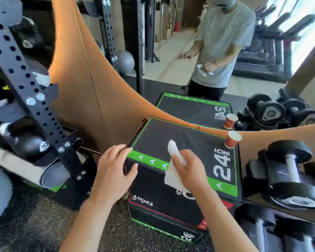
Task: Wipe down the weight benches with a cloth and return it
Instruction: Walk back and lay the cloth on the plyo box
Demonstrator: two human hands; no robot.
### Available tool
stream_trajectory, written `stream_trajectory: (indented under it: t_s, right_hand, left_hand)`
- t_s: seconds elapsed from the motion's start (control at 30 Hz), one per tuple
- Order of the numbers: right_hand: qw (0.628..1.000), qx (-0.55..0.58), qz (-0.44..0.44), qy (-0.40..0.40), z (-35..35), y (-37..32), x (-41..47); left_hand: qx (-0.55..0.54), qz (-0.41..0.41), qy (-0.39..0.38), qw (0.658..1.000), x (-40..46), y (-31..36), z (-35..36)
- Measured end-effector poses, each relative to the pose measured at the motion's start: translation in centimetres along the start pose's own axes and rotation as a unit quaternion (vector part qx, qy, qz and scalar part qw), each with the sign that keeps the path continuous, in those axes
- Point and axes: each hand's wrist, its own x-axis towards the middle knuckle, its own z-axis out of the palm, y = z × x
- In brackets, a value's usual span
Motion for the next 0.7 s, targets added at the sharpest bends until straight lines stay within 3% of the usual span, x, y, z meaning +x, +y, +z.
stream_trajectory:
  t_s: [0.3,0.7]
  right_hand:
    - [0.995,-0.062,0.079,0.011,0.4,4.0,2.8]
    - [0.987,-0.058,0.147,-0.003,2.2,15.2,9.0]
  left_hand:
    - [-0.080,0.044,-0.066,0.994,6.6,-1.0,5.5]
    - [-0.072,0.076,-0.152,0.983,14.9,3.2,16.7]
